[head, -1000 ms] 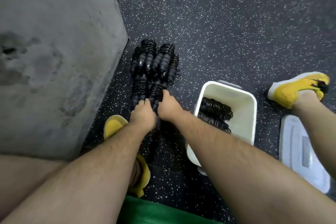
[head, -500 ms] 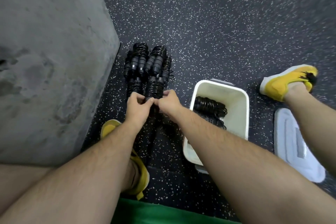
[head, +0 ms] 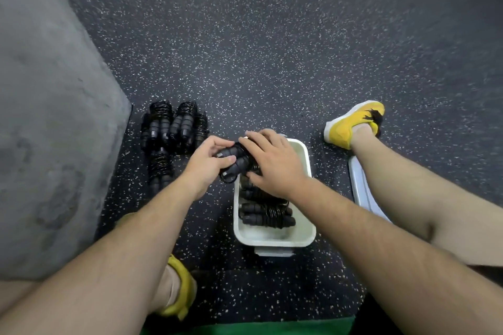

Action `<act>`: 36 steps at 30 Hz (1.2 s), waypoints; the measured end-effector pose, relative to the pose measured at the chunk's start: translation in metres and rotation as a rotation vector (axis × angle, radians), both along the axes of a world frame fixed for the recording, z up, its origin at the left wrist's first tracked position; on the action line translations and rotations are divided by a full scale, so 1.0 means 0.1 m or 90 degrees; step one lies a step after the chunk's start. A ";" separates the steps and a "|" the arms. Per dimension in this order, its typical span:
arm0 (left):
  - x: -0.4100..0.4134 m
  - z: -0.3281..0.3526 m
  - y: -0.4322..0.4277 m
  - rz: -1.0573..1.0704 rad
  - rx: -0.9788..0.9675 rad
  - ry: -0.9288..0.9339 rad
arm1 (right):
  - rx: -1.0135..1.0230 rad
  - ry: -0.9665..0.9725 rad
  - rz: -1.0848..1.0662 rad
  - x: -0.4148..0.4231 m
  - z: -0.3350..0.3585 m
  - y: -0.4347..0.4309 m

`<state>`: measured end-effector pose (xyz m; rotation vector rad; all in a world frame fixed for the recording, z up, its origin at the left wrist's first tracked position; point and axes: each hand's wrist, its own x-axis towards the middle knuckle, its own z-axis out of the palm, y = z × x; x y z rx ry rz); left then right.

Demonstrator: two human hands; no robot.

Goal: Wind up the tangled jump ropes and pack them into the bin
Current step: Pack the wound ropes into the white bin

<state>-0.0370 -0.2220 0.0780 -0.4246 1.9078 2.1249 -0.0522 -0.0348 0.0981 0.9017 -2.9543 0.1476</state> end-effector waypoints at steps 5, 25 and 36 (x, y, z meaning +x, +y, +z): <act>-0.04 -0.12 0.18 -0.095 -0.057 0.019 | 0.022 -0.068 0.011 -0.07 -0.03 0.30; 0.17 -0.71 0.09 -0.231 -0.426 0.043 | 0.038 -0.230 -0.244 -0.31 -1.04 0.39; 0.03 -0.52 0.08 -0.134 -0.404 0.062 | -0.085 -0.038 -0.122 -0.17 -0.45 -0.03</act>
